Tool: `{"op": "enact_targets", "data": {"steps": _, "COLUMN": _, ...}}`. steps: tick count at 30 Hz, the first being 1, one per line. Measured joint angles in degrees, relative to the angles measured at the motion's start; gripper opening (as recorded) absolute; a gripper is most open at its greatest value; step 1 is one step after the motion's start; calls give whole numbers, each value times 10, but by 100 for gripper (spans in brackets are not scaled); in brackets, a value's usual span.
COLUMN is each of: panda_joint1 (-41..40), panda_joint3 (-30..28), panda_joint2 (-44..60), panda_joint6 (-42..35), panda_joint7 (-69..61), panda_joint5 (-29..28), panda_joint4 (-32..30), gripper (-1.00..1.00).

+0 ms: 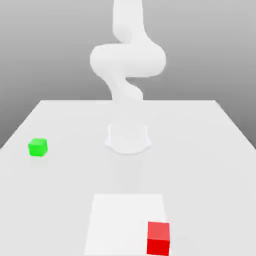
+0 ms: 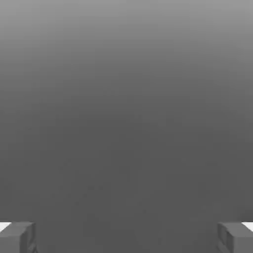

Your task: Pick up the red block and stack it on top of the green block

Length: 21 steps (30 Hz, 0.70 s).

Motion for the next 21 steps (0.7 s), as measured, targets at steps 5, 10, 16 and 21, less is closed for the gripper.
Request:
{"op": "enact_targets", "data": {"steps": 5, "panda_joint1": -10, "panda_joint3": 24, "panda_joint2": 107, "panda_joint6": 39, "panda_joint7": 34, "panda_joint5": -14, "panda_joint4": -17, "gripper": 0}}
{"op": "enact_targets", "data": {"steps": 10, "panda_joint1": -17, "panda_joint3": 44, "panda_joint2": 212, "panda_joint6": 78, "panda_joint7": 68, "panda_joint5": -29, "panda_joint4": -34, "gripper": 0}}
{"op": "enact_targets", "data": {"steps": 16, "panda_joint1": -18, "panda_joint3": 61, "panda_joint2": 336, "panda_joint6": 123, "panda_joint7": 106, "panda_joint5": -44, "panda_joint4": -53, "gripper": 0}}
{"op": "enact_targets", "data": {"steps": 21, "panda_joint1": -8, "panda_joint3": 66, "panda_joint2": 439, "panda_joint6": 162, "panda_joint7": 131, "panda_joint5": -47, "panda_joint4": -70, "gripper": 0}}
